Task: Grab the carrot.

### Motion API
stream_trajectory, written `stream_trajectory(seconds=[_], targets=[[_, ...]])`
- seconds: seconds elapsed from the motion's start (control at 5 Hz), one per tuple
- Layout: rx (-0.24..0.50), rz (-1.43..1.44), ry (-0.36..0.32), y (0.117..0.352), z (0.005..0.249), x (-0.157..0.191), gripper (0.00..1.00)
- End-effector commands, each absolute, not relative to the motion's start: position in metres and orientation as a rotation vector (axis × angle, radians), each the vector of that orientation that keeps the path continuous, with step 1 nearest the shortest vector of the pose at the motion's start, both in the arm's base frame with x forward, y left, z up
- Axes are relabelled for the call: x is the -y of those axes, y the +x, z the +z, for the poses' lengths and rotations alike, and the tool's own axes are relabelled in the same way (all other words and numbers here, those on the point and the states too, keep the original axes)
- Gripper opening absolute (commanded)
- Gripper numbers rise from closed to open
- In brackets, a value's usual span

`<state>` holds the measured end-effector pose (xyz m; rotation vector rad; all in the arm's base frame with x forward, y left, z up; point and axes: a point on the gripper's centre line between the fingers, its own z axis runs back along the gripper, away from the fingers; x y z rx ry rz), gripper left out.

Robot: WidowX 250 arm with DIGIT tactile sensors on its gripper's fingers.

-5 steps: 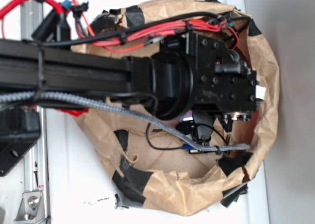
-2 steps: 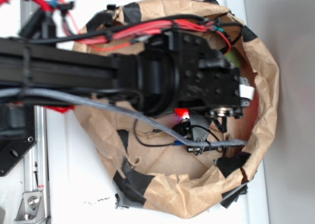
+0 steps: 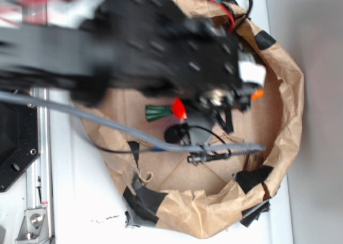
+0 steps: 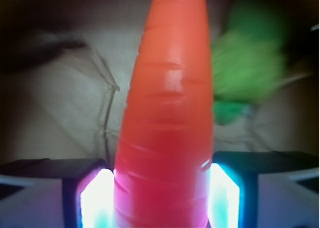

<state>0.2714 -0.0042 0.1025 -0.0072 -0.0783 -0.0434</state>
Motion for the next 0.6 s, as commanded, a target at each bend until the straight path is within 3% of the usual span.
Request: stream_trajectory(seconds=[0.0, 0.2, 0.4], targets=[[0.018, 0.315, 0.142, 0.253, 0.209, 0.009, 0.0], [0.065, 0.363, 0.132, 0.246, 0.223, 0.012, 0.0], [0.049, 0.384, 0.127, 0.242, 0.219, 0.01, 0.0]])
